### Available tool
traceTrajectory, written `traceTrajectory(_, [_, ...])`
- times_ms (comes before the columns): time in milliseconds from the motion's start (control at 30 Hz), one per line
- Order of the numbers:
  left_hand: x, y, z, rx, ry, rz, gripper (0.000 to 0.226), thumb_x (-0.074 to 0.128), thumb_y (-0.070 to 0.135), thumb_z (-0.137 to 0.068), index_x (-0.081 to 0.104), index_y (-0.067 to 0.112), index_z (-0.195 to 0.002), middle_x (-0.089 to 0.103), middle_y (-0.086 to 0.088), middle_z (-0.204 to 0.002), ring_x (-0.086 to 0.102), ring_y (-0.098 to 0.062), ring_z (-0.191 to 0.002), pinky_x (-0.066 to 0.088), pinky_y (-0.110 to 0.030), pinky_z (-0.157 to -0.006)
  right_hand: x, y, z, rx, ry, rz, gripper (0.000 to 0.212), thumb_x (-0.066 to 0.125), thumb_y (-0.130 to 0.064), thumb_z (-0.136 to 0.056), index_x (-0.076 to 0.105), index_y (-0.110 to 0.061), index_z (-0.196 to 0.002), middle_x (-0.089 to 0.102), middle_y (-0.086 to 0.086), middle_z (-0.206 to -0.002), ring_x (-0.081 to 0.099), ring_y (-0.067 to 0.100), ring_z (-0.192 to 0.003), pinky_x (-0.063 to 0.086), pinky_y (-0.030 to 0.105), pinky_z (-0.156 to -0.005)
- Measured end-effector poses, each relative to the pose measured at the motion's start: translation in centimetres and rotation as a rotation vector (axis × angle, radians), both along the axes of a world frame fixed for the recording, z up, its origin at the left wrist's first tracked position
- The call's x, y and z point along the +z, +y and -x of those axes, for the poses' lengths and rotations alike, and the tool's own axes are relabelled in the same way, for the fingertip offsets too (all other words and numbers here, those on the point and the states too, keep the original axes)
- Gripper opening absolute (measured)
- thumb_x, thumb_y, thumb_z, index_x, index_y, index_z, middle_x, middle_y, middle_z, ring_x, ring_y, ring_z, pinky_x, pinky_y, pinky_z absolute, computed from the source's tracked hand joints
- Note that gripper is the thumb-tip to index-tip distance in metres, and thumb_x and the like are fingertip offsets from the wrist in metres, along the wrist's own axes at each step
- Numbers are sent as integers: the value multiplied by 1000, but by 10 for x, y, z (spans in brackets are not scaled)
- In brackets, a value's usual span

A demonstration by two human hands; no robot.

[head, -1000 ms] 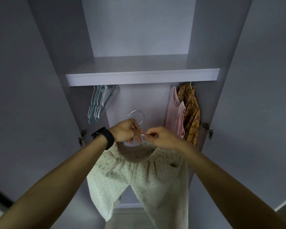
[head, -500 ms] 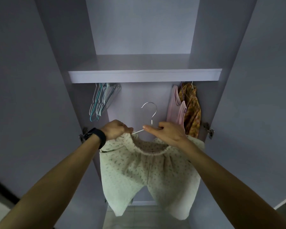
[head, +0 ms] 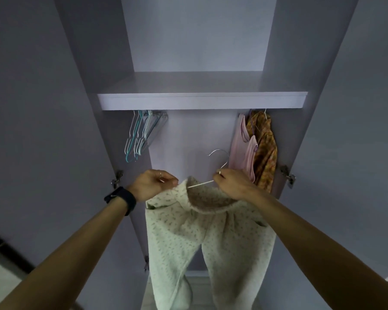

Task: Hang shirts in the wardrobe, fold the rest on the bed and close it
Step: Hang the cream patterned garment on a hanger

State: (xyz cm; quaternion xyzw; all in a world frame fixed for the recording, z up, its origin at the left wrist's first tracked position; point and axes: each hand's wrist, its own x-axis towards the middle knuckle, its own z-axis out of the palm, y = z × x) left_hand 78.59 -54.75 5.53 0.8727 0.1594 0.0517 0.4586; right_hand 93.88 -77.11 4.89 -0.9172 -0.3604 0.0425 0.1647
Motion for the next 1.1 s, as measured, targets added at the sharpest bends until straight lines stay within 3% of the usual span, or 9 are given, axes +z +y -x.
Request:
traceTrajectory(200, [-16,17,13,59,7,0,25,77,49,-80,81,29,-93,77,15,-93,69,0,-95,50,-25,-95,14,4,-7,-68,-63,-80,28,36,-25,-100,42,-15,-74,64,16,-98,58,38,-98,34,39,-82])
traceTrajectory(400, [-36,-2,18,290,-279,275,11,81,32,-80,82,28,-90,78,2,-89,74,-22,-90,59,-42,-88,9,5,-14,-90,-41,-59,27,30,-25,-104,47,-13,-86,62,19,-101,59,38,-103,31,35,-78])
traceTrajectory(467, [-39,-1,18,323,-391,280,13,80,36,-78,81,30,-89,78,6,-90,74,-15,-92,59,-36,-88,7,-2,-18,-127,7,-74,28,31,-24,-106,52,-10,-92,59,19,-98,60,39,-103,32,34,-75])
traceTrajectory(633, [-36,14,27,184,-350,-71,13,80,42,-77,78,40,-89,75,22,-92,70,2,-92,54,-19,-89,7,-9,-17,-111,53,-95,31,32,-25,-107,55,-10,-91,60,16,-95,60,40,-99,40,36,-77])
traceTrajectory(733, [-27,17,26,129,-183,-92,29,84,50,-72,76,42,-98,73,22,-101,67,1,-96,52,-23,-90,14,1,-10,-87,62,-187,29,34,-20,-105,49,-12,-81,60,20,-94,58,38,-95,42,41,-82])
traceTrajectory(867, [-3,-6,3,65,-215,-189,40,71,66,-79,68,49,-115,64,27,-109,59,13,-96,40,-5,-79,21,19,3,-33,113,-231,33,39,-27,-104,47,-7,-79,58,15,-90,54,35,-90,34,38,-74])
traceTrajectory(933, [8,-25,-18,-48,-214,-363,30,67,55,-88,71,40,-115,66,24,-107,60,9,-87,39,-1,-74,24,27,10,-23,156,-295,41,41,-40,-103,53,-7,-83,59,10,-85,53,30,-83,35,36,-71])
traceTrajectory(1033, [11,-45,-41,-145,-194,-491,18,58,25,-100,74,21,-108,75,5,-94,65,-6,-80,52,-24,-80,26,26,13,14,256,-389,40,47,-42,-101,56,-7,-83,62,12,-85,56,32,-84,42,42,-75])
traceTrajectory(1100, [10,-46,-46,-134,-237,-462,19,56,19,-102,75,17,-107,75,3,-86,60,4,-65,49,-18,-72,27,15,4,30,231,-397,29,53,-41,-98,63,-17,-84,64,1,-84,60,28,-87,43,42,-79])
